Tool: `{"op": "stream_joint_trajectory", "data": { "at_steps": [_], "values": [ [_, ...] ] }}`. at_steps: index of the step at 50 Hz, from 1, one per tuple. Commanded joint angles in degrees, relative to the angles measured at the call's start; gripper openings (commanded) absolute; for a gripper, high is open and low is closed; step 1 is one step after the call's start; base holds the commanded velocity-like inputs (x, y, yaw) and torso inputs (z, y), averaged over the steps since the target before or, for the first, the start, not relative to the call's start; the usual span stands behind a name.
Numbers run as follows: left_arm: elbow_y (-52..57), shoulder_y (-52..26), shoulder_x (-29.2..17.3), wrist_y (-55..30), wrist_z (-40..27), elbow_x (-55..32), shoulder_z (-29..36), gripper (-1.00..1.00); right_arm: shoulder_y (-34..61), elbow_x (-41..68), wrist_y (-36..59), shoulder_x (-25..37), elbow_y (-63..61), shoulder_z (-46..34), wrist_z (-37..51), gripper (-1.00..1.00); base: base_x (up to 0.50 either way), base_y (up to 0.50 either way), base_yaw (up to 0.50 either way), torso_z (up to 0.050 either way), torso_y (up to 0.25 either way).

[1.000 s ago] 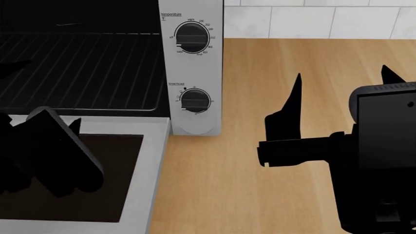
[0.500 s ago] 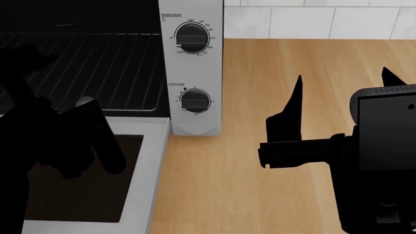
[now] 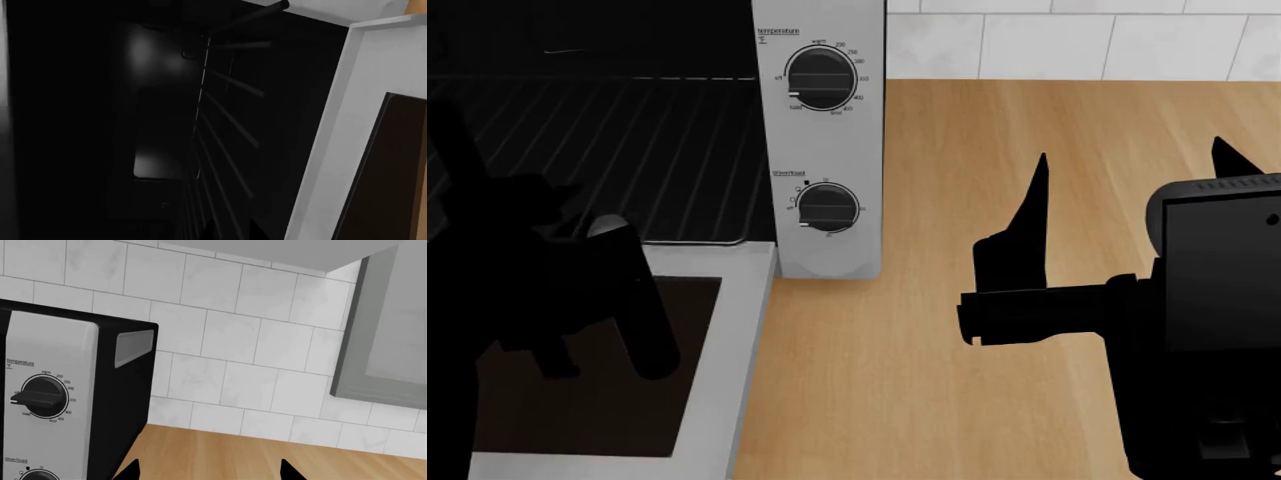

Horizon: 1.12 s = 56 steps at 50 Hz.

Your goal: Fully slide the toaster oven rack0 out.

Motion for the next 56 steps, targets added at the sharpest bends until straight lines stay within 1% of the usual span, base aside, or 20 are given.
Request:
{"op": "stream_joint_trajectory", "data": {
  "at_steps": [1,7,15,17,19,24,26,30,31,33,37,42,45,48,50,51,52,56],
  "values": [
    [13.39,4.79,-3.50,-8.72,-8.97,-3.28,3.62,-1.00,0.22,0.52,0.21,0.13,-0.19,0.20,0.31,1.00,0.00,0.00,0.00,0.000,0.000],
    [18.13,6.36,-5.70,-11.82,-9.07,-0.30,5.15,-1.00,-0.24,0.59,-0.51,0.25,0.22,0.10,0.40,1.00,-0.01,0.00,0.00,0.000,0.004],
    [28.84,5.35,-8.16,-20.86,-6.33,9.16,13.26,-1.00,0.73,1.07,0.54,0.24,-0.24,-0.10,0.77,1.00,-0.01,0.00,0.01,0.000,0.004],
    [31.12,4.82,-8.50,-23.25,-5.27,12.66,16.15,-1.00,0.81,1.16,0.60,0.24,-0.31,-0.08,0.84,1.00,-0.01,0.00,0.01,-0.005,0.005],
    [32.34,5.92,-9.01,-23.75,-3.99,16.86,17.69,-1.00,0.81,1.20,0.49,0.31,-0.17,-0.02,0.88,1.00,-0.01,0.00,0.01,0.000,0.005],
    [33.01,8.90,-8.39,-23.63,5.57,32.85,20.17,-1.00,0.88,1.46,0.83,0.34,-0.52,0.12,1.07,1.00,-0.01,0.00,0.01,0.000,0.004],
    [33.11,9.79,-8.08,-23.32,8.63,37.38,20.51,-1.00,0.85,1.54,0.79,0.39,-0.51,0.13,1.11,1.00,-0.01,0.00,0.01,0.000,0.000],
    [33.08,12.99,-7.28,-22.37,18.14,50.51,20.22,-1.00,0.74,1.68,0.69,0.50,-0.42,0.10,1.22,1.00,-0.01,0.00,0.01,0.000,0.006],
    [33.33,13.56,-6.49,-22.12,19.96,53.67,19.24,1.00,0.77,1.77,0.81,0.47,-0.56,0.17,1.24,1.00,-0.02,0.00,0.01,0.000,0.000],
    [33.53,15.76,-6.30,-20.10,25.52,60.20,17.65,1.00,0.90,1.87,0.89,0.52,-0.54,0.17,1.29,1.00,0.00,0.00,0.01,-0.005,0.000],
    [34.89,19.18,-5.26,-16.31,32.17,68.84,14.79,1.00,0.96,2.06,0.86,0.57,-0.55,0.31,1.35,1.00,0.00,0.00,0.00,0.000,0.000],
    [37.66,23.57,-4.67,-11.77,37.09,77.28,12.90,1.00,1.35,2.43,1.47,0.52,-0.90,0.53,1.50,1.00,0.00,0.00,0.00,0.000,0.000],
    [39.26,25.53,-4.12,-9.71,39.43,80.91,12.65,1.00,1.51,2.67,1.81,0.53,-1.22,0.66,1.58,1.00,0.00,0.00,0.00,0.000,0.000],
    [39.71,24.52,-3.82,-9.88,43.71,86.24,14.26,1.00,1.71,2.87,2.00,0.52,-1.27,0.80,1.64,1.00,0.00,0.00,0.00,0.000,0.000],
    [39.73,23.02,-3.83,-10.96,47.69,90.94,16.59,1.00,1.92,3.06,2.38,0.43,-1.50,0.76,1.78,1.00,0.00,0.00,0.00,0.000,0.000],
    [39.75,22.03,-3.76,-11.53,49.75,93.57,17.82,1.00,1.97,3.12,2.40,0.44,-1.53,0.75,1.83,1.00,0.00,0.00,0.00,0.000,0.000],
    [39.81,19.20,-3.95,-13.80,53.06,99.31,20.73,1.00,2.02,3.21,2.49,0.49,-1.65,0.92,1.80,1.00,0.00,0.00,0.00,0.000,0.000],
    [39.81,18.66,-4.34,-15.17,53.08,99.98,21.40,1.00,1.87,3.45,2.43,0.50,-1.76,0.97,1.94,1.00,0.00,0.00,0.00,0.000,0.000]
  ]
}}
